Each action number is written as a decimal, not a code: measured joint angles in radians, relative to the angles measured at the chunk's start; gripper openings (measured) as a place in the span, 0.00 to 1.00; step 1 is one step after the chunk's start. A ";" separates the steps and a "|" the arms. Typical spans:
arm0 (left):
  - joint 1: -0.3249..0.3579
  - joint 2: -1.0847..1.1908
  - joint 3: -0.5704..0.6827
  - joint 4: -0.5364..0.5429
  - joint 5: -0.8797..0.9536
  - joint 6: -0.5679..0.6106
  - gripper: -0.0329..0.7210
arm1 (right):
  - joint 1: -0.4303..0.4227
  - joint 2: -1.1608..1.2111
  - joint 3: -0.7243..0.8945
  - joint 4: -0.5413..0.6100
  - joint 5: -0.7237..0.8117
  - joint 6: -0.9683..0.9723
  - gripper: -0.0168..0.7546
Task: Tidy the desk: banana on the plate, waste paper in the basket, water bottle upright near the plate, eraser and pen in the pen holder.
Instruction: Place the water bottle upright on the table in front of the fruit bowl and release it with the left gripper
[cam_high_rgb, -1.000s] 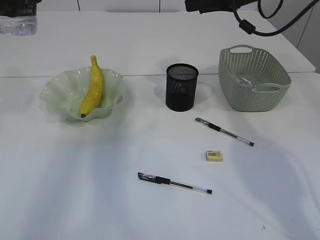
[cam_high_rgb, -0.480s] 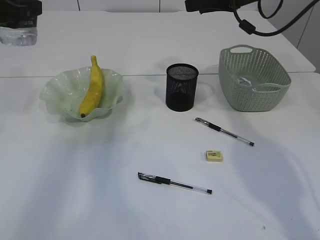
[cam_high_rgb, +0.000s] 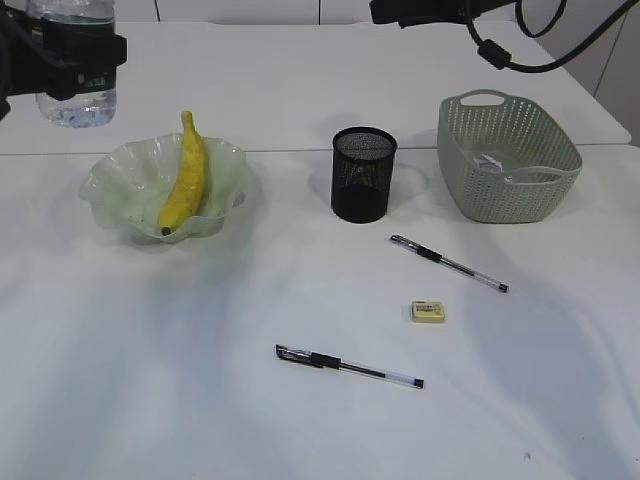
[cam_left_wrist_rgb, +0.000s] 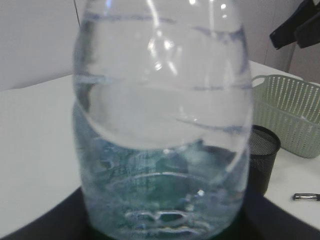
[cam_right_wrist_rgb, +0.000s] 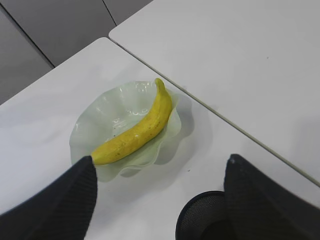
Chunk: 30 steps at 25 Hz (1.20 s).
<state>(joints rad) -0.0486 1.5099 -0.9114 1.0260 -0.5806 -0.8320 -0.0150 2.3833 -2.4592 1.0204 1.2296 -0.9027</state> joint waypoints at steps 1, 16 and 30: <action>0.000 0.000 0.013 -0.027 -0.026 0.021 0.55 | 0.000 0.000 0.000 0.000 0.000 0.000 0.78; 0.111 0.000 0.219 -0.096 -0.361 0.120 0.55 | 0.000 0.000 0.000 -0.015 0.000 0.000 0.78; 0.130 0.000 0.423 -0.177 -0.514 0.357 0.55 | 0.000 0.000 0.000 -0.016 0.002 -0.043 0.78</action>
<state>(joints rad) 0.0810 1.5099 -0.4882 0.8492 -1.0943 -0.4746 -0.0150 2.3833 -2.4592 1.0045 1.2316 -0.9457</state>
